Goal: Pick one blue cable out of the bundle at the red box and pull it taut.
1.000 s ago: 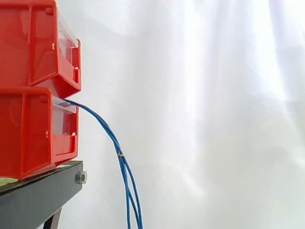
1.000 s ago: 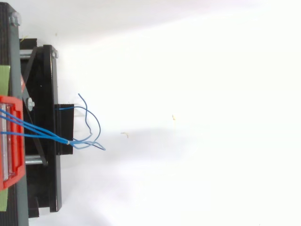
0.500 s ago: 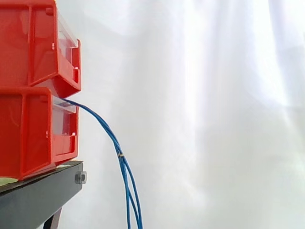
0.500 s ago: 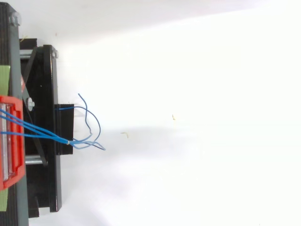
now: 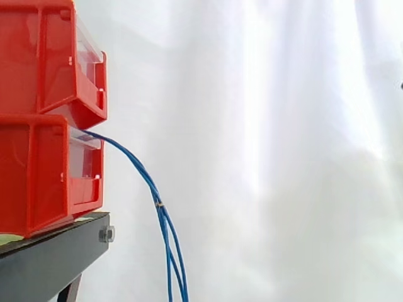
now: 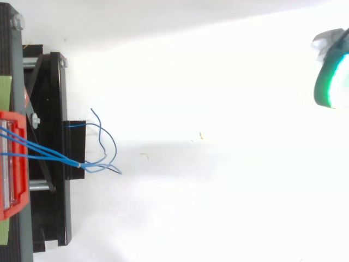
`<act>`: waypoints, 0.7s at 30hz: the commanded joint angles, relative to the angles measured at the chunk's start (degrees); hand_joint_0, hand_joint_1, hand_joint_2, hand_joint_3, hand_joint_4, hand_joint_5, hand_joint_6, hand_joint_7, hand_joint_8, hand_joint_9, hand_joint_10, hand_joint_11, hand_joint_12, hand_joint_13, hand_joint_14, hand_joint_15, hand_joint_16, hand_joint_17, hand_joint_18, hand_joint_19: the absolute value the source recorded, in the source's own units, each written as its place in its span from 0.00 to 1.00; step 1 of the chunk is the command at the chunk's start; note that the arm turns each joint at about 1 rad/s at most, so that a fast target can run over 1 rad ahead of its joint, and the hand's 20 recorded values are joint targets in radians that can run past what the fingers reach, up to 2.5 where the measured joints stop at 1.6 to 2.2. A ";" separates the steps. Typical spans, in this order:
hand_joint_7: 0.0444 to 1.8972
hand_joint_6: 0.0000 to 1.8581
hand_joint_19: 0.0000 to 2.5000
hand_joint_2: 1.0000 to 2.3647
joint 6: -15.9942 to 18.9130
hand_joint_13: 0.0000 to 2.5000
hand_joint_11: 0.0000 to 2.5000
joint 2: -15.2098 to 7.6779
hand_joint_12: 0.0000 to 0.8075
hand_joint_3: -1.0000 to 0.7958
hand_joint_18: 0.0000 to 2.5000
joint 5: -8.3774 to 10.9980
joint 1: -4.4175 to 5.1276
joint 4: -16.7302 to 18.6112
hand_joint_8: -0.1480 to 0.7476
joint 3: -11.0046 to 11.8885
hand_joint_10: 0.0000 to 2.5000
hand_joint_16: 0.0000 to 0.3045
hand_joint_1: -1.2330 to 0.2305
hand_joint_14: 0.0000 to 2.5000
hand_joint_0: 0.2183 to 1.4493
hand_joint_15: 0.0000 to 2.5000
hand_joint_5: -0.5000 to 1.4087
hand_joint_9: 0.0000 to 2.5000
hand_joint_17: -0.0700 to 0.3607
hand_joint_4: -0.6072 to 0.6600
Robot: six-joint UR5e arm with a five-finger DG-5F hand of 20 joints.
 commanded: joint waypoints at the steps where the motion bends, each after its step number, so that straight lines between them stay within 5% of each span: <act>1: 0.41 0.27 0.02 0.00 -0.07 0.09 0.02 -1.57 0.46 0.28 0.05 0.15 0.06 0.88 0.51 0.06 0.00 0.20 0.33 0.00 0.22 0.03 0.17 0.16 0.48 0.74; 9: 0.43 0.27 0.02 0.00 -1.04 0.10 0.04 -7.20 0.45 0.28 0.06 -0.02 0.24 5.98 0.51 -0.03 0.00 0.20 0.28 0.00 0.24 0.02 0.17 0.18 0.48 0.75; 18: 0.43 0.27 0.03 0.00 0.55 0.10 0.03 -17.13 0.45 0.28 0.07 1.65 0.59 24.00 0.52 0.41 0.00 0.19 0.26 0.00 0.25 0.03 0.17 0.18 0.47 0.75; 21: 0.43 0.27 0.03 0.00 1.34 0.10 0.04 -18.45 0.45 0.28 0.07 2.26 0.85 25.93 0.52 1.11 0.00 0.20 0.27 0.00 0.24 0.02 0.17 0.18 0.48 0.75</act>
